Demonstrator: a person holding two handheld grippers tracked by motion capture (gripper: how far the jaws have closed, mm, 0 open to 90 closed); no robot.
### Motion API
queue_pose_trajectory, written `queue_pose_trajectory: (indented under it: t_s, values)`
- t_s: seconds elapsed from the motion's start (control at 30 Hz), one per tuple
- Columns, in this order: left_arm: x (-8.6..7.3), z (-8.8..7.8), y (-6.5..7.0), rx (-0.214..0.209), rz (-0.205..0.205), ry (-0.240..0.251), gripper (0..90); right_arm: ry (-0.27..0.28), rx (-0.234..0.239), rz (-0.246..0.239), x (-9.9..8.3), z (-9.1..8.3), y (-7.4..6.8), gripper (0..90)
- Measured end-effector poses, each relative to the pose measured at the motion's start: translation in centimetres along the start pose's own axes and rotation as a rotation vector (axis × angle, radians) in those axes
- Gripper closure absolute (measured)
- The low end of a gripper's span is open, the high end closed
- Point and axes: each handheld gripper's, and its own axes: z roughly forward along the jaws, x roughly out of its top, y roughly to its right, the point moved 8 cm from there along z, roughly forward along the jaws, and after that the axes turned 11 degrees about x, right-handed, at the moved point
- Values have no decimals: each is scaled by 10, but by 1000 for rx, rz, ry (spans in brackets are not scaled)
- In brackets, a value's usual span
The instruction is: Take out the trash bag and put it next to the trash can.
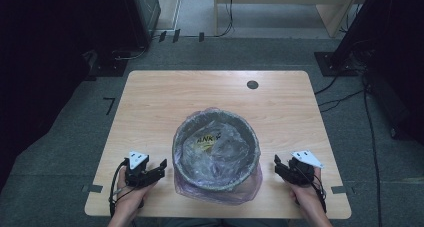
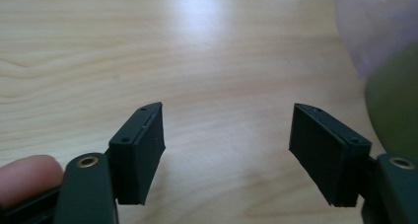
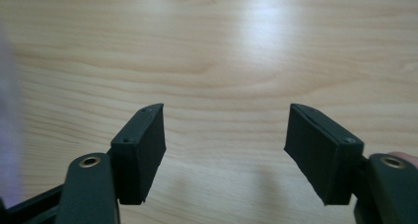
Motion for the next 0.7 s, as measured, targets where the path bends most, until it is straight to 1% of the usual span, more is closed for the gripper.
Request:
queue_pose_trajectory:
  t_s: [0.03, 0.07, 0.1, 0.13, 0.17, 0.2, 0.23, 0.27, 0.3, 0.33, 0.37, 0.4, 0.47, 0.5, 0.53, 0.57, 0.6, 0.63, 0.7]
  values:
    - [-5, 2, 7, -8, 54, -17, 271, -7, 5, 16, -2, 2, 0, 296]
    - [-5, 2, 7, -8, 54, -17, 263, -7, 5, 16, -2, 2, 0, 296]
    - [-9, 4, 15, -23, 90, -35, 255, -36, -6, 14, -6, 5, 0, 290]
    - [-12, 5, 19, -32, 104, -46, 248, -42, -8, -7, -7, 6, -1, 287]
    - [-12, 5, 19, -32, 104, -46, 239, -42, -8, -7, -7, 6, -1, 287]
    - [-16, 6, 25, -40, 138, -54, 228, -48, -5, -37, -8, 6, -5, 279]
    - [-16, 7, 27, -38, 150, -48, 194, -59, -8, -53, -10, 8, -7, 278]
    - [-16, 7, 27, -38, 150, -48, 190, -71, -10, -58, -11, 9, -8, 275]
    - [-17, 7, 29, -32, 166, -41, 190, -71, -10, -58, -11, 9, -8, 275]
    - [-17, 8, 32, -32, 176, -35, 185, -69, -19, -53, -11, 9, -8, 273]
    - [-17, 8, 34, -33, 179, -34, 185, -69, -19, -53, -11, 9, -8, 273]
    - [-17, 8, 36, -34, 172, -31, 183, -71, -10, -42, -11, 9, -8, 274]
    - [-15, 8, 41, -53, 153, -36, 183, -74, 7, -23, -12, 9, -7, 269]
    - [-15, 8, 41, -53, 153, -36, 183, -74, 7, -23, -12, 9, -7, 269]
    - [-14, 8, 43, -65, 140, -34, 183, -74, 9, -24, -12, 9, -7, 268]
    - [-9, 6, 46, -71, 132, -6, 182, -76, 16, -33, -14, 7, -8, 265]
    - [-9, 6, 46, -71, 132, -6, 182, -76, 16, -33, -14, 7, -8, 265]
    - [-3, 3, 45, -63, 116, 21, 183, -80, 28, -44, -16, 4, -10, 264]
    - [2, 1, 43, -58, 93, 38, 183, -84, 51, -61, -20, 1, -14, 263]
